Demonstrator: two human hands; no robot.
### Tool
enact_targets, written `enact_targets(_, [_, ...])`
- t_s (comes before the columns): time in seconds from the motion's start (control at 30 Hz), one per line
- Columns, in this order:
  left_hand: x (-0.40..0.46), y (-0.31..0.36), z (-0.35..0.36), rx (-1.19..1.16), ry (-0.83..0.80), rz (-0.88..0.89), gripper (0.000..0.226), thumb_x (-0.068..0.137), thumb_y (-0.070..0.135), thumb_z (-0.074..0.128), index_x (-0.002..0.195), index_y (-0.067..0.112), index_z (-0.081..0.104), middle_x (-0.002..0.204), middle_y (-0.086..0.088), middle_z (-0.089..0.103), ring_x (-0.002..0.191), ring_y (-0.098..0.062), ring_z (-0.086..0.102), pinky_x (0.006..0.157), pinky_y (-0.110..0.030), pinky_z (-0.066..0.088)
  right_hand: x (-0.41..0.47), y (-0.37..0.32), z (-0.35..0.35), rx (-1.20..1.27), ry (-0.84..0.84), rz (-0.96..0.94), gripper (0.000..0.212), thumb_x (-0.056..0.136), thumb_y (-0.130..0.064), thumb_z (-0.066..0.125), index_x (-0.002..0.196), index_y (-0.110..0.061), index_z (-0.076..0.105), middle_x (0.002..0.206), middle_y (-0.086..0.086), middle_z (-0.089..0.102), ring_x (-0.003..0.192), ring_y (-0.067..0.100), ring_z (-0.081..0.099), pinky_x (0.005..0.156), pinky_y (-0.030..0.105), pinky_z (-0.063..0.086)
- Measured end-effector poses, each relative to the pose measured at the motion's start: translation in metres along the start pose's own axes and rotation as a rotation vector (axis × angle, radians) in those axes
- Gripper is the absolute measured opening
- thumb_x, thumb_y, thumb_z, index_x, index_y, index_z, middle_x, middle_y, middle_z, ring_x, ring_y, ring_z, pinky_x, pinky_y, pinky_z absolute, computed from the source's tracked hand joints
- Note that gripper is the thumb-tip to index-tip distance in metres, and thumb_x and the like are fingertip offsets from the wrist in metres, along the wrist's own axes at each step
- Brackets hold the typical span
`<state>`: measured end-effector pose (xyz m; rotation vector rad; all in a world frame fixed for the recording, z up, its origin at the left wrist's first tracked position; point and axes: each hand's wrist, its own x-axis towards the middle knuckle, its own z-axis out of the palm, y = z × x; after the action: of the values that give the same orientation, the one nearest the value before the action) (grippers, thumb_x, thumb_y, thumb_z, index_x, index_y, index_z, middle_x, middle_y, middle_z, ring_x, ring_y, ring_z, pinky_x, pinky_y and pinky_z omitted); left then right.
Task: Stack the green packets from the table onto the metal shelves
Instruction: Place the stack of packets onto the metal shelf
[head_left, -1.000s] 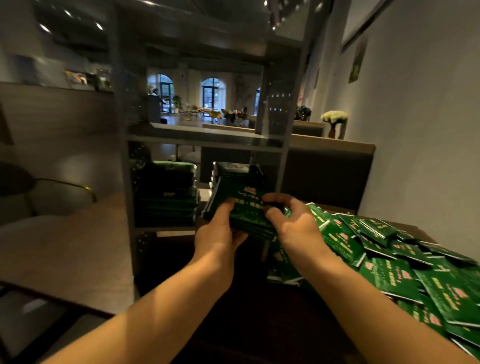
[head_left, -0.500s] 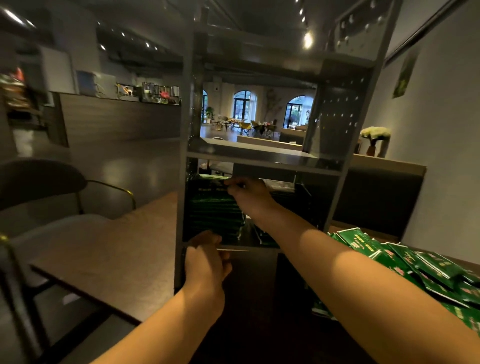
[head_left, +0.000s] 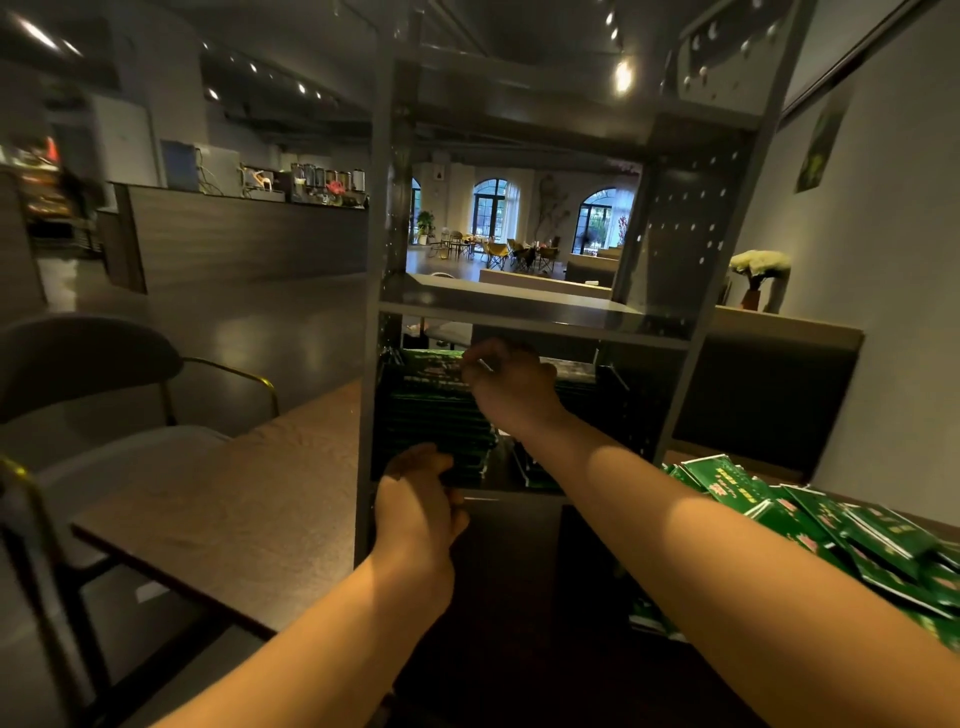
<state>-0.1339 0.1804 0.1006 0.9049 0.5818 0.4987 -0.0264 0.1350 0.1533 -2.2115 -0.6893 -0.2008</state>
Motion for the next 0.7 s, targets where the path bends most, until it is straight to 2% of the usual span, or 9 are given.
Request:
enact_targets(0.07, [0.001, 0.000, 0.004, 0.020, -0.009, 0.015, 0.023, 0.097, 0.011, 0.041, 0.092, 0.025, 0.057, 0.085, 0.004, 0.058, 0.062, -0.012, 0.042, 0.061, -0.026, 0.037, -0.010, 0.002, -0.005, 0.055, 0.005, -0.056, 0.015, 0.097, -0.030, 0.050, 0.107, -0.028, 0.061, 0.131, 0.002, 0.054, 0.129, 0.025, 0.043, 0.112, 0.046, 0.030])
enact_targets(0.13, [0.002, -0.003, 0.006, 0.069, -0.029, 0.079, 0.021, 0.095, 0.011, 0.043, 0.093, 0.027, 0.058, 0.085, 0.002, 0.059, 0.062, -0.012, 0.045, 0.062, -0.028, 0.038, -0.022, 0.005, -0.010, 0.082, -0.016, -0.095, 0.015, 0.098, -0.025, 0.050, 0.106, -0.024, 0.063, 0.124, -0.002, 0.058, 0.122, 0.019, 0.050, 0.108, 0.040, 0.036])
enact_targets(0.23, [-0.006, -0.017, 0.013, 0.137, -0.082, 0.219, 0.017, 0.091, 0.010, 0.046, 0.093, 0.019, 0.060, 0.082, -0.001, 0.059, 0.063, -0.012, 0.049, 0.062, -0.029, 0.040, -0.045, 0.018, -0.022, 0.168, -0.023, -0.057, 0.013, 0.098, -0.022, 0.052, 0.095, -0.031, 0.061, 0.120, -0.004, 0.059, 0.106, 0.012, 0.054, 0.080, 0.018, 0.042])
enact_targets(0.33, [-0.017, -0.035, 0.025, 0.141, -0.208, 0.350, 0.012, 0.092, 0.006, 0.046, 0.097, 0.009, 0.057, 0.079, -0.002, 0.057, 0.057, -0.009, 0.047, 0.056, -0.027, 0.037, -0.070, 0.042, -0.039, 0.233, -0.006, -0.035, 0.023, 0.096, -0.018, 0.055, 0.083, -0.037, 0.059, 0.108, -0.005, 0.063, 0.099, 0.013, 0.058, 0.078, 0.023, 0.044])
enact_targets(0.43, [-0.029, -0.055, 0.041, 0.176, -0.314, 0.435, 0.014, 0.092, -0.002, 0.045, 0.098, 0.003, 0.056, 0.079, -0.004, 0.055, 0.057, -0.007, 0.047, 0.051, -0.020, 0.038, -0.096, 0.067, -0.068, 0.228, 0.000, 0.045, 0.024, 0.094, -0.015, 0.056, 0.084, -0.036, 0.062, 0.102, -0.009, 0.065, 0.098, 0.009, 0.059, 0.083, 0.026, 0.048])
enact_targets(0.5, [-0.039, -0.066, 0.051, 0.193, -0.394, 0.460, 0.018, 0.090, -0.007, 0.044, 0.090, 0.006, 0.055, 0.075, -0.003, 0.054, 0.054, -0.005, 0.047, 0.047, -0.015, 0.038, -0.109, 0.085, -0.083, 0.203, 0.013, 0.096, 0.024, 0.093, -0.016, 0.055, 0.083, -0.036, 0.063, 0.098, -0.010, 0.067, 0.095, 0.009, 0.061, 0.086, 0.029, 0.050])
enact_targets(0.57, [-0.052, -0.083, 0.068, 0.245, -0.511, 0.440, 0.020, 0.090, -0.007, 0.044, 0.088, 0.010, 0.054, 0.074, -0.001, 0.053, 0.053, -0.002, 0.048, 0.046, -0.013, 0.039, -0.128, 0.108, -0.102, 0.191, 0.059, 0.153, 0.020, 0.094, -0.018, 0.054, 0.088, -0.033, 0.065, 0.096, -0.007, 0.069, 0.090, 0.009, 0.063, 0.078, 0.024, 0.052])
enact_targets(0.67, [-0.066, -0.113, 0.093, 0.334, -0.656, 0.384, 0.015, 0.091, -0.002, 0.045, 0.092, 0.011, 0.053, 0.073, 0.000, 0.051, 0.052, 0.001, 0.052, 0.044, -0.011, 0.041, -0.158, 0.148, -0.125, 0.208, 0.130, 0.288, 0.015, 0.096, -0.022, 0.054, 0.094, -0.030, 0.066, 0.097, -0.005, 0.069, 0.089, 0.009, 0.064, 0.059, 0.012, 0.049])
enact_targets(0.7, [-0.068, -0.124, 0.100, 0.368, -0.691, 0.393, 0.015, 0.091, 0.000, 0.047, 0.090, 0.013, 0.054, 0.070, 0.003, 0.051, 0.053, 0.000, 0.051, 0.046, -0.013, 0.042, -0.167, 0.160, -0.132, 0.184, 0.135, 0.323, 0.015, 0.096, -0.023, 0.053, 0.095, -0.031, 0.065, 0.099, -0.007, 0.068, 0.090, 0.009, 0.064, 0.060, 0.012, 0.048])
